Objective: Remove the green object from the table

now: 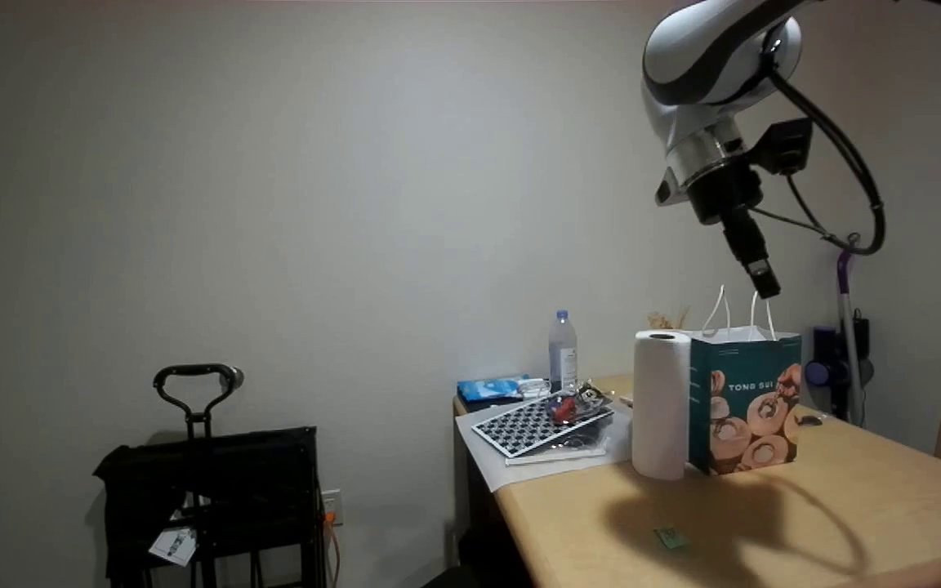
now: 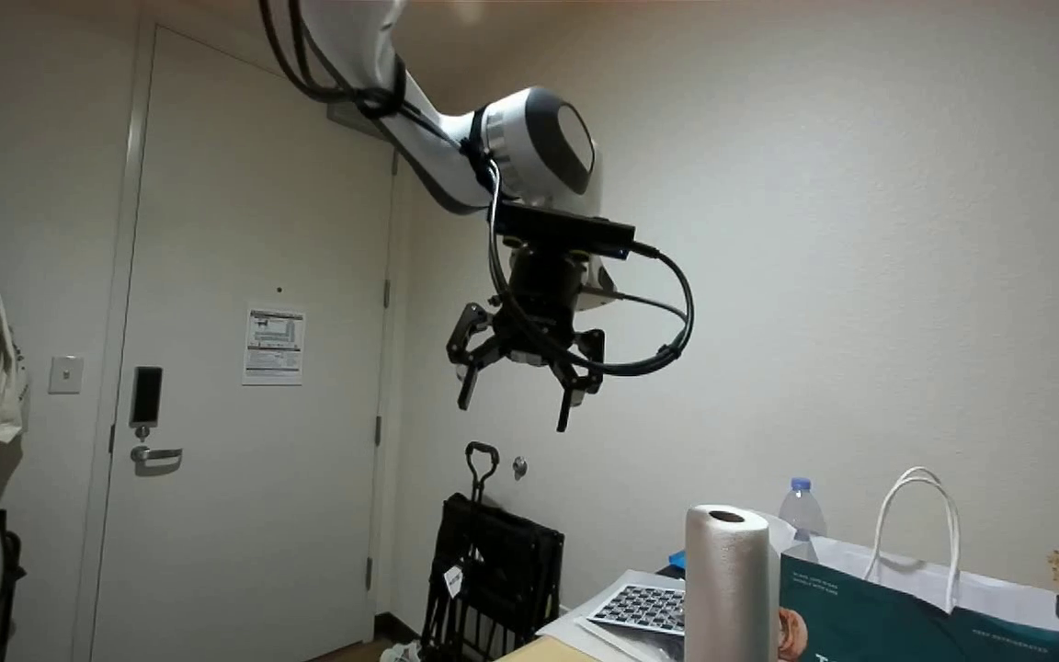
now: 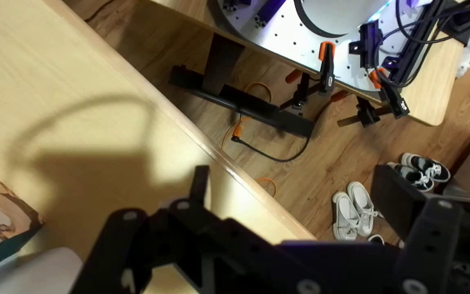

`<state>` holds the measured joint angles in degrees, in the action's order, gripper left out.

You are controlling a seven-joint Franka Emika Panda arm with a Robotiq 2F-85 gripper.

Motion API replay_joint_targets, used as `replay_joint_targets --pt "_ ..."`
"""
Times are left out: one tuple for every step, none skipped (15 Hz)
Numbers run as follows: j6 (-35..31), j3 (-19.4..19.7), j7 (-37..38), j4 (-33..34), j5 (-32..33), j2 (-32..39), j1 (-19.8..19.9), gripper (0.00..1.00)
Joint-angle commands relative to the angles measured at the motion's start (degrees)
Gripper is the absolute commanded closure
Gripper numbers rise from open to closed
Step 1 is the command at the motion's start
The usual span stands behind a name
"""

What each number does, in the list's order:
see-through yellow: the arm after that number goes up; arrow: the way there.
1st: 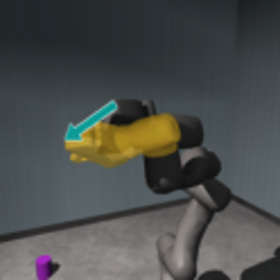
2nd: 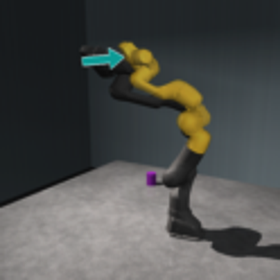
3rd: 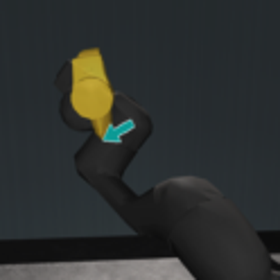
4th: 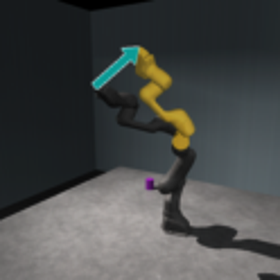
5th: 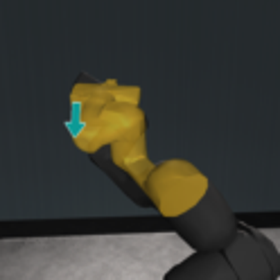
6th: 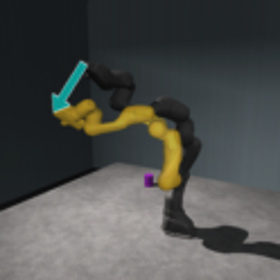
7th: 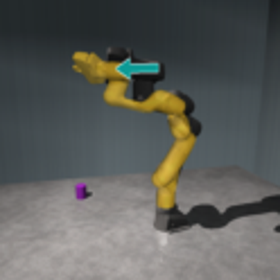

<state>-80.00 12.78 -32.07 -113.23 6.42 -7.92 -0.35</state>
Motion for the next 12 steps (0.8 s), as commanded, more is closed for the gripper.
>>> replay_joint_targets --pt "0.94 -2.50 -0.44 1.95 -0.12 2.70 1.97 0.00" --pt "1.91 -2.99 -0.58 3.77 -0.07 4.76 2.11 0.00" --pt "2.49 -3.19 -0.81 5.10 -0.05 6.03 2.22 0.00" --pt "2.96 -3.23 -1.07 5.92 -0.03 6.59 2.34 0.00" --pt "3.28 -3.21 -1.24 6.30 -0.03 6.65 2.43 0.00" --pt "3.50 -3.18 -1.30 6.55 -0.03 6.60 2.50 0.00" --pt "3.30 -2.65 1.55 6.72 -4.84 7.30 3.28 0.00" --pt "1.40 -2.56 4.64 5.62 -7.72 8.06 3.84 0.00" --pt "0.07 -2.61 6.54 4.23 -10.04 9.30 4.20 0.00" --pt "-0.52 -2.72 8.50 3.15 -12.09 10.53 4.55 0.00" --pt "-1.52 -3.03 10.79 1.16 -13.14 11.91 4.76 0.00" --pt "-2.22 -3.19 12.38 -0.47 -14.30 13.36 5.09 0.00"
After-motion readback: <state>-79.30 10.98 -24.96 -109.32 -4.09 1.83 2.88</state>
